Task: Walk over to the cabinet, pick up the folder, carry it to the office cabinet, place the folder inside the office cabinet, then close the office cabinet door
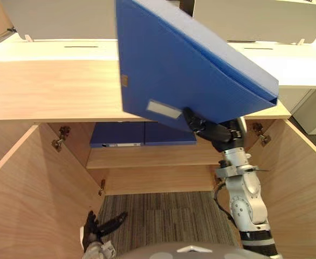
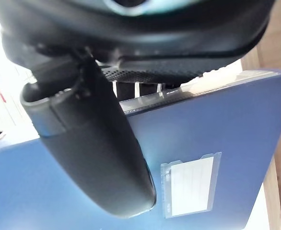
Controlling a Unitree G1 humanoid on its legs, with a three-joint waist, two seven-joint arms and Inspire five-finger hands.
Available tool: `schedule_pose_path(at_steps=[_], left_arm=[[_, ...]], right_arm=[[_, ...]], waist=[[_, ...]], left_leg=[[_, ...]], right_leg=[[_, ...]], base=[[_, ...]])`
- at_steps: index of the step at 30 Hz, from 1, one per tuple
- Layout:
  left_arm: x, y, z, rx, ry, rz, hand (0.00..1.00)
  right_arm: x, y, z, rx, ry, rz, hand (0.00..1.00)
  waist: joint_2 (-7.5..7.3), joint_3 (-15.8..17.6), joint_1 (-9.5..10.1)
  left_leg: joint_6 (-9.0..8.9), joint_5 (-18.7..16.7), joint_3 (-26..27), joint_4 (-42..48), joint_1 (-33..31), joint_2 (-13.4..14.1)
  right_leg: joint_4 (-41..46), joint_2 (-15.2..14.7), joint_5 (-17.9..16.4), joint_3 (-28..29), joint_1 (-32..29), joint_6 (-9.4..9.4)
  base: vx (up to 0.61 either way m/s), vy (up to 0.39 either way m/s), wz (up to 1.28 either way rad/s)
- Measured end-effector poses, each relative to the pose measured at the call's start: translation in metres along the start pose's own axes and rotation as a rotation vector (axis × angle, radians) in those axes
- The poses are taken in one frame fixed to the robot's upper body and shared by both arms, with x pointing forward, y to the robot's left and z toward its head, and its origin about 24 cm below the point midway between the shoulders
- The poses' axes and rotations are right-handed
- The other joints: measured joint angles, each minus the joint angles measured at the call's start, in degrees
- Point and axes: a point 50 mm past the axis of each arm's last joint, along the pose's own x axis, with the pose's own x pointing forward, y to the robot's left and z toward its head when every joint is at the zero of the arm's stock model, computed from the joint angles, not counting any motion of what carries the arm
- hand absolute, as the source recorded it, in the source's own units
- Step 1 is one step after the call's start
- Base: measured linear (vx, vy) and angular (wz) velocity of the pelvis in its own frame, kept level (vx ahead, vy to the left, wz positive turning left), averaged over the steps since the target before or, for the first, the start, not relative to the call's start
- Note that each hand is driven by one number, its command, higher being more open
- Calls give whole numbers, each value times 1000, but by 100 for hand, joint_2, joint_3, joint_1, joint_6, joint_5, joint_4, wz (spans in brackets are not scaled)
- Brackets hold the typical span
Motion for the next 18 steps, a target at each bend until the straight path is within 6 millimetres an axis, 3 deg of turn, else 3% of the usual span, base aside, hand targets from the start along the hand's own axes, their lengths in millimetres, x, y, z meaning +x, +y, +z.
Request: schedule_pose_path(at_steps=[2,8,18], left_arm=[[-1,1,-11,26,51,-3,100],[8,3,-9,161,68,-47,100],[16,8,-13,283,126,-72,100]], right_arm=[[1,15,-4,21,20,94,0],[-5,41,-20,49,125,284,0],[-40,23,-83,-38,516,286,0]], waist=[[3,2,37],[64,9,93],[120,155,141]], left_leg=[[-8,-4,1,1,0,39],[-33,-20,45,23,4,70],[-34,-20,86,68,-128,77]], right_leg=[[-1,18,1,11,0,-2],[-12,51,4,68,-7,-13],[57,76,9,102,-166,-17]], base=[[0,0,0],[-2,-2,-3],[-12,-4,-1]])
